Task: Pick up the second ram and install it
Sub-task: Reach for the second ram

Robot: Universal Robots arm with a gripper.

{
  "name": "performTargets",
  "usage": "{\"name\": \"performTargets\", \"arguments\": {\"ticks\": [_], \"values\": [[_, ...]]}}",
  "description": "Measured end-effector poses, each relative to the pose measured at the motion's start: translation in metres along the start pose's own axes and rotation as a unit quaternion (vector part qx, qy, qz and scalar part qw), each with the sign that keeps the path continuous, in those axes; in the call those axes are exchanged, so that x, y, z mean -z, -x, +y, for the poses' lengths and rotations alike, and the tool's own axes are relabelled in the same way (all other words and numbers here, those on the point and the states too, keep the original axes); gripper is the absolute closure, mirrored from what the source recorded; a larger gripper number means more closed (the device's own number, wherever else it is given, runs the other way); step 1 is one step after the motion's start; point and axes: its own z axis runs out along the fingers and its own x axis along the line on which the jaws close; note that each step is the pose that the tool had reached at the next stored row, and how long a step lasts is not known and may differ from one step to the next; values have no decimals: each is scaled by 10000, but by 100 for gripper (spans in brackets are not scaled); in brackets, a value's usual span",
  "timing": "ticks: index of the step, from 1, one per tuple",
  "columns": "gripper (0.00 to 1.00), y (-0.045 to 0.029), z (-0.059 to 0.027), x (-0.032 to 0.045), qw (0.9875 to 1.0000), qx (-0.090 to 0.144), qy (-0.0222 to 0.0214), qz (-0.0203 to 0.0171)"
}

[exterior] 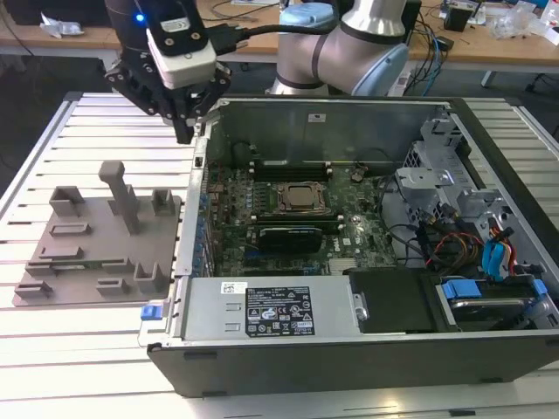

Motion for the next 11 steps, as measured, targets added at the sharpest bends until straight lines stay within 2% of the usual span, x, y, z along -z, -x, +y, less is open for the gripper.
{"name": "performTargets", "arguments": {"ticks": [3,5,11], "values": [[90,-115,-9,2,10000,1,0,-2],[90,-304,-23,6,10000,1,0,-2],[90,-570,-43,12,10000,0,0,-2]]}}
